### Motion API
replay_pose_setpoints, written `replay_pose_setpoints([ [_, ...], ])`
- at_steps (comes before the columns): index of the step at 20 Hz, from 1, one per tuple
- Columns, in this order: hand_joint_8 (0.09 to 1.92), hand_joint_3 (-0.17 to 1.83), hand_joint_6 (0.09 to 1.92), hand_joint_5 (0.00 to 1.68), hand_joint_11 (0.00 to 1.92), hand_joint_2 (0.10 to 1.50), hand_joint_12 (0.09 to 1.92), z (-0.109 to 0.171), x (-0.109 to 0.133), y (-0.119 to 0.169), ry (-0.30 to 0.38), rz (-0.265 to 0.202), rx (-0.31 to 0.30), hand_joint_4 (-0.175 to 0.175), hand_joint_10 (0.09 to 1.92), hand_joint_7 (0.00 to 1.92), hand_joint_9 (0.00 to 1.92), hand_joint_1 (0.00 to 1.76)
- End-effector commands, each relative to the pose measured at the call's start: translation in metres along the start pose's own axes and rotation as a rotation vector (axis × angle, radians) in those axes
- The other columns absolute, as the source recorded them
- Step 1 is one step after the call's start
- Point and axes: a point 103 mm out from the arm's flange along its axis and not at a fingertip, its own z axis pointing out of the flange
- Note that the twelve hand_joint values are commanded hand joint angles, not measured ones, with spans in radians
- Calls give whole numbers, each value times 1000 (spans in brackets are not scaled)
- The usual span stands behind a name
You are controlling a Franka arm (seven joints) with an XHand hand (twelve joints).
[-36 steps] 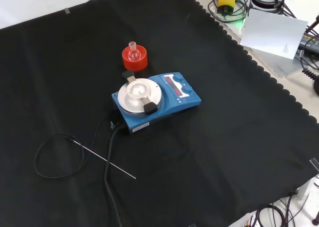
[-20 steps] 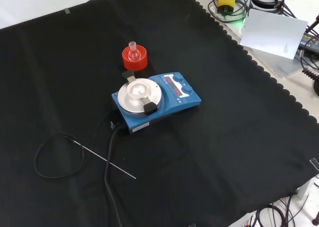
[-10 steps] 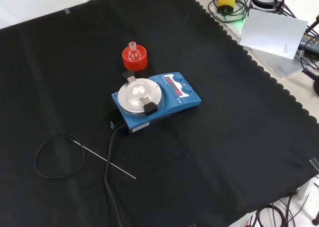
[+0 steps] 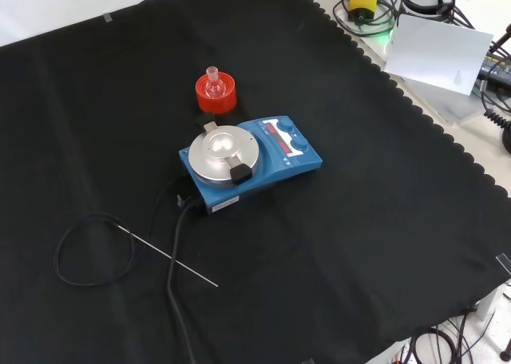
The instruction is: Pick up the round-bottom flask.
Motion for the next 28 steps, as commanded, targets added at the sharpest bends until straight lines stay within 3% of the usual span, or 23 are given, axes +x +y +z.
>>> replay_pose_setpoints([
  [1,615,305,385,430,0,1185,1405,40,-38,48,71,35,-1,-7,671,158,312,326],
  [7,625,286,379,442,0,1143,1417,73,-48,77,106,43,12,-11,675,176,331,409],
  [11,637,264,371,461,0,1067,1419,99,-46,87,167,50,21,-10,681,198,348,528],
  [14,645,250,365,478,2,1000,1429,122,-42,91,159,45,49,-9,685,213,369,635],
  [18,655,412,285,506,7,882,1435,149,-37,94,161,43,83,-9,674,220,385,690],
  [28,668,543,218,523,19,706,1436,195,-23,94,170,37,123,-7,686,208,423,824],
])
